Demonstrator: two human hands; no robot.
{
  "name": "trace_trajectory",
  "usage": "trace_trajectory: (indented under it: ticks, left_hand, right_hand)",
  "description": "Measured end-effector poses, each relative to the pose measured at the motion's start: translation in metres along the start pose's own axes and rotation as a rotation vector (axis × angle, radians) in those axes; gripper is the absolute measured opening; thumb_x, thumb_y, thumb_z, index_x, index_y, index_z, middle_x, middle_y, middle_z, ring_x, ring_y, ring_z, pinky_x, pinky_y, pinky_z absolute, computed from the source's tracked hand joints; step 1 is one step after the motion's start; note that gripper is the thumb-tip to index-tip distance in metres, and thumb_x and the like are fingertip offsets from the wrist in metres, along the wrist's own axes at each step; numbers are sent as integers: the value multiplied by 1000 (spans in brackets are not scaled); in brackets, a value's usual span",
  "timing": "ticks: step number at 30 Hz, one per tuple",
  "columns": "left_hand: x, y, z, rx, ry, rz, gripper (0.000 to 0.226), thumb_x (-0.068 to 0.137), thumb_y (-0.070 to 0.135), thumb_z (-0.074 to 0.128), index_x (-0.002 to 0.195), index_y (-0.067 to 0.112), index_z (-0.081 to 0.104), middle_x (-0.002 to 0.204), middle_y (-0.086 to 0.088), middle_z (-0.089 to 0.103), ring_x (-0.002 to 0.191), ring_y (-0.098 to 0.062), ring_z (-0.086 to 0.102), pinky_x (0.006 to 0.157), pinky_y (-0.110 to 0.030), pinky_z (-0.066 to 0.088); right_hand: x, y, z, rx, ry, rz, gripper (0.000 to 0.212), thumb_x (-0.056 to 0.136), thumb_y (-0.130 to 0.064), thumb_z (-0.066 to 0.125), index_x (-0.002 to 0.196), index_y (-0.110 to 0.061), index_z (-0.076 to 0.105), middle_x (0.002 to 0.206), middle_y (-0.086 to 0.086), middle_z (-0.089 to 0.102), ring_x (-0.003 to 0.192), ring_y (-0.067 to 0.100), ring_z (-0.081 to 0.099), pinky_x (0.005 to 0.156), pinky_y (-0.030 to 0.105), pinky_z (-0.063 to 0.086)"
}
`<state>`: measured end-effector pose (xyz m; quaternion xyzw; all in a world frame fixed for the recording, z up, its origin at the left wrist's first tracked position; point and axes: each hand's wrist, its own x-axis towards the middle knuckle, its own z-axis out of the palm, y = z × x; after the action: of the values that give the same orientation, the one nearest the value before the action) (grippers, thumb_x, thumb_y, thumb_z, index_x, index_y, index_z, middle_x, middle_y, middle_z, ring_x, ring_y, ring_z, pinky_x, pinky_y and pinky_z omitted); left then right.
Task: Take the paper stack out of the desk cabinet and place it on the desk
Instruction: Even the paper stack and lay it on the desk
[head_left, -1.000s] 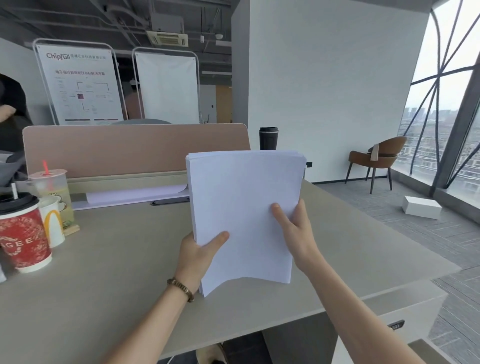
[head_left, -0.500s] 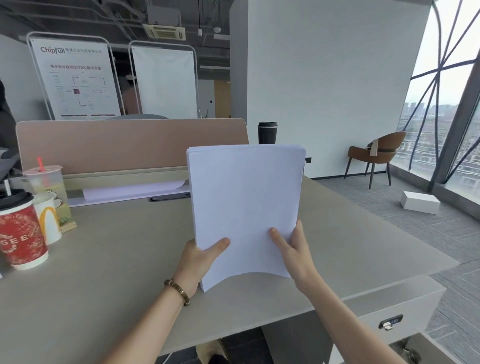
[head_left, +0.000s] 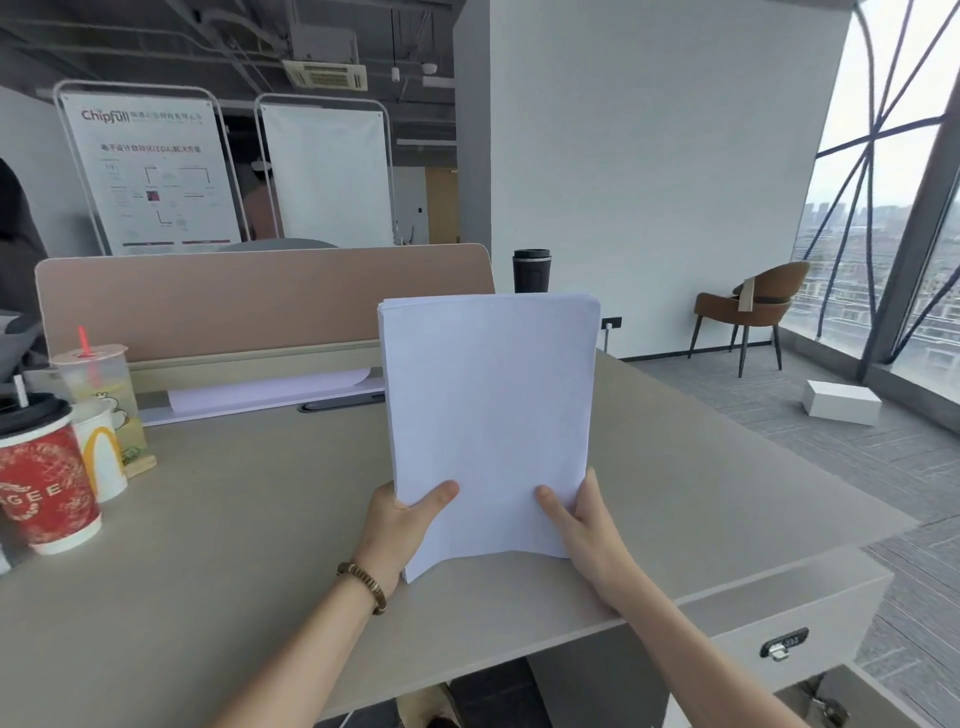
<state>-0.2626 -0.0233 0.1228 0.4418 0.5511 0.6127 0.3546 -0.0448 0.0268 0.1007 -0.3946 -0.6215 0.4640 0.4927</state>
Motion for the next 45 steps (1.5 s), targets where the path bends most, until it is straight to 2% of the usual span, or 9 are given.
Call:
trace_trajectory:
  ticks: [9, 15, 20, 32, 33, 34, 35, 38, 45]
  left_hand:
    - [26, 20, 40, 95, -86, 7, 20, 82, 19, 79, 102, 18, 75, 99, 8, 78, 93, -8, 74, 77, -22, 55]
    - [43, 7, 97, 35, -20, -70, 28, 77, 13, 82, 103, 15, 72, 97, 4, 78, 87, -12, 75, 71, -24, 57]
    - [66, -10, 145, 103, 53, -139, 48, 69, 18, 87, 106, 12, 57, 99, 1, 72, 88, -20, 71, 82, -39, 58]
    - [134, -34, 236, 346, 73, -139, 32, 76, 20, 68, 71, 11, 38, 58, -11, 52, 64, -30, 65, 47, -26, 35]
    - [141, -37, 242, 368, 72, -121, 31, 76, 19, 66, 72, 12, 36, 99, -19, 60, 70, -30, 66, 47, -28, 37]
    - [147, -40, 247, 387, 68, -104, 30, 76, 19, 64, 72, 12, 36, 102, 8, 39, 70, -29, 67, 48, -30, 39]
    - [153, -44, 252, 397, 60, -105, 28, 76, 18, 63, 73, 12, 36, 106, -8, 55, 68, -27, 67, 48, -27, 37]
    - [169, -51, 262, 443, 36, -117, 23, 77, 17, 60, 74, 5, 41, 68, -17, 60, 49, -21, 52, 44, -22, 26]
    - [201, -53, 286, 609, -18, -62, 34, 80, 21, 59, 106, 3, 48, 113, -16, 64, 100, -36, 64, 72, -33, 48]
  right_hand:
    - [20, -18, -43, -50, 98, 82, 37, 90, -28, 69, 105, -4, 45, 106, 7, 63, 83, 13, 67, 58, 19, 53]
    - [51, -8, -90, -169, 177, 108, 34, 75, -34, 76, 98, -14, 60, 100, 7, 71, 90, 28, 70, 73, 43, 58]
    - [83, 5, -126, -245, 211, 135, 19, 79, -21, 76, 91, -13, 65, 91, 9, 71, 76, 22, 64, 66, 33, 50]
    - [164, 46, -199, -378, 221, 230, 26, 73, -22, 78, 91, -6, 69, 85, 5, 67, 78, 24, 61, 67, 33, 47]
    - [170, 49, -203, -393, 222, 229, 27, 74, -23, 79, 92, -5, 69, 85, 5, 66, 78, 24, 61, 67, 33, 47]
    - [176, 54, -207, -406, 223, 231, 28, 74, -23, 79, 93, -5, 69, 85, 5, 66, 78, 24, 61, 66, 32, 46]
    - [181, 58, -211, -418, 225, 235, 29, 74, -24, 79, 93, -5, 69, 84, 4, 66, 77, 24, 60, 66, 32, 46]
    - [194, 70, -222, -459, 222, 259, 32, 74, -29, 78, 91, -4, 68, 81, 4, 64, 74, 23, 58, 63, 32, 43]
    - [232, 81, -238, -504, 208, 307, 38, 66, -28, 78, 90, -2, 66, 81, 3, 60, 74, 21, 57, 60, 30, 41]
